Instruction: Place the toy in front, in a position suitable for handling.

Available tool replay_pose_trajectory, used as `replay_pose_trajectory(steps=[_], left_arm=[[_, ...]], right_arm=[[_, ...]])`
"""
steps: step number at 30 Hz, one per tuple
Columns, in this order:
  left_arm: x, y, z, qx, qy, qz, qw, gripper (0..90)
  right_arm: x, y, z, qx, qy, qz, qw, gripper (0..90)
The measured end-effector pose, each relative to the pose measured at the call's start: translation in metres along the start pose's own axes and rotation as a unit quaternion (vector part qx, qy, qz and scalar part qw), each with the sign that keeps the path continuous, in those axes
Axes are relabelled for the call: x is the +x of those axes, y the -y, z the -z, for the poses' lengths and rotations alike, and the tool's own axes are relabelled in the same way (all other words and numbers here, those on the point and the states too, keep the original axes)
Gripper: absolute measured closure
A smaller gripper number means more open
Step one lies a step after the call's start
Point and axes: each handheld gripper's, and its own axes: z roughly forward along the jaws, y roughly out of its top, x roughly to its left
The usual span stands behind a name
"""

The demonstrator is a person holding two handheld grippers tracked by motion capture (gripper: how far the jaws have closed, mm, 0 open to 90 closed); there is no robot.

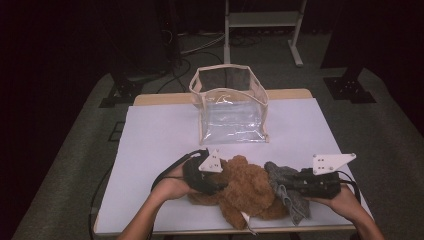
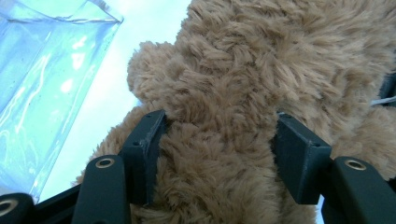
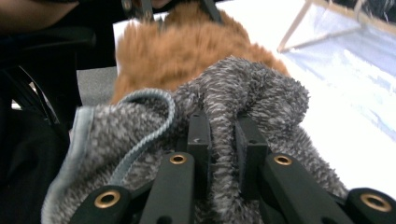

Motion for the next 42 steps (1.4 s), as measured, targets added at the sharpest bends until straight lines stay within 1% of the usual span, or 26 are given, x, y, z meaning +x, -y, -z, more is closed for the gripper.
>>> replay_pose_trajectory(steps=[3,6,7,9,12,13,14,15,16,20,21,23,24,26,27,28,31,32,33,35,36,37,38,39,40,42], left_arm=[[0.000,-0.001,0.002,0.008,-0.008,0.000,0.9999,38.5],[0.001,0.001,0.009,0.011,-0.017,0.005,0.9998,37.1],[0.002,0.003,0.011,0.008,-0.019,0.009,0.9997,36.9],[0.003,0.007,0.016,0.005,-0.016,0.013,0.9998,36.7],[0.003,0.011,0.017,0.011,-0.016,0.014,0.9997,36.4],[0.003,0.011,0.015,0.015,-0.019,0.014,0.9996,36.4],[0.003,0.011,0.015,0.015,-0.019,0.014,0.9996,36.7],[0.004,0.012,0.014,0.014,-0.020,0.017,0.9996,36.7],[0.005,0.011,0.012,0.012,-0.018,0.018,0.9996,37.0],[0.003,0.008,0.009,0.005,-0.008,0.009,0.9999,36.8],[0.003,0.008,0.008,0.003,-0.005,0.008,0.9999,36.7],[0.002,0.007,0.008,0.001,-0.002,0.007,1.0000,36.5],[0.001,0.006,0.007,0.003,0.001,0.002,1.0000,36.5],[0.001,0.005,0.007,0.003,0.005,0.000,1.0000,36.3],[0.001,0.005,0.007,0.003,0.005,0.000,1.0000,36.3],[0.000,0.005,0.007,0.004,0.008,-0.006,0.9999,36.2],[0.000,0.006,0.006,0.000,0.013,-0.007,0.9999,36.0],[0.000,0.006,0.006,-0.001,0.014,-0.007,0.9999,35.9],[0.000,0.007,0.007,-0.004,0.015,-0.005,0.9999,35.9],[0.001,0.009,0.007,-0.009,0.017,-0.001,0.9998,36.0],[0.001,0.009,0.007,-0.011,0.018,-0.002,0.9998,36.0],[0.001,0.010,0.007,-0.012,0.019,-0.001,0.9997,35.9],[0.001,0.010,0.007,-0.013,0.020,-0.002,0.9997,36.0],[0.001,0.009,0.007,-0.014,0.021,-0.002,0.9997,36.0],[0.001,0.009,0.007,-0.014,0.021,-0.002,0.9997,36.0],[0.001,0.007,0.006,-0.009,0.021,-0.006,0.9997,36.0]], right_arm=[[0.000,0.002,-0.009,0.000,-0.001,-0.003,1.0000,78.3],[-0.005,-0.007,-0.024,0.004,0.001,0.005,1.0000,78.4],[-0.008,-0.011,-0.028,0.004,0.004,0.006,1.0000,78.4],[-0.015,-0.019,-0.037,0.007,0.010,0.010,0.9999,78.4],[-0.028,-0.031,-0.050,0.015,0.017,0.012,0.9997,78.4],[-0.032,-0.034,-0.053,0.016,0.019,0.013,0.9996,78.4],[-0.032,-0.034,-0.053,0.016,0.019,0.013,0.9996,78.4],[-0.036,-0.034,-0.055,0.016,0.019,0.011,0.9996,78.4],[-0.042,-0.029,-0.053,0.016,0.020,0.000,0.9997,78.5],[-0.047,-0.010,-0.044,0.028,0.031,-0.017,0.9990,78.5],[-0.047,-0.005,-0.039,0.022,0.030,-0.024,0.9990,78.4],[-0.046,-0.003,-0.036,0.017,0.030,-0.025,0.9991,78.4],[-0.044,-0.007,-0.029,0.012,0.030,-0.019,0.9993,78.4],[-0.041,-0.014,-0.025,0.007,0.027,-0.010,0.9996,78.4],[-0.041,-0.014,-0.025,0.007,0.027,-0.010,0.9996,78.4],[-0.039,-0.024,-0.021,-0.007,0.021,0.000,0.9997,78.3],[-0.036,-0.035,-0.020,-0.028,0.006,0.008,0.9996,78.4],[-0.035,-0.036,-0.022,-0.026,0.005,0.012,0.9996,78.4],[-0.035,-0.036,-0.025,-0.017,0.006,0.014,0.9997,78.4],[-0.037,-0.029,-0.030,-0.008,0.002,0.006,0.9999,78.4],[-0.039,-0.024,-0.031,0.001,0.005,0.002,1.0000,78.4],[-0.040,-0.018,-0.033,0.019,0.015,0.002,0.9997,78.4],[-0.042,-0.012,-0.034,0.030,0.017,-0.004,0.9994,78.4],[-0.043,-0.008,-0.033,0.025,0.012,-0.014,0.9995,78.4],[-0.043,-0.008,-0.031,0.021,0.012,-0.017,0.9996,78.4],[-0.039,-0.015,-0.027,0.017,0.016,-0.007,0.9997,78.3]])
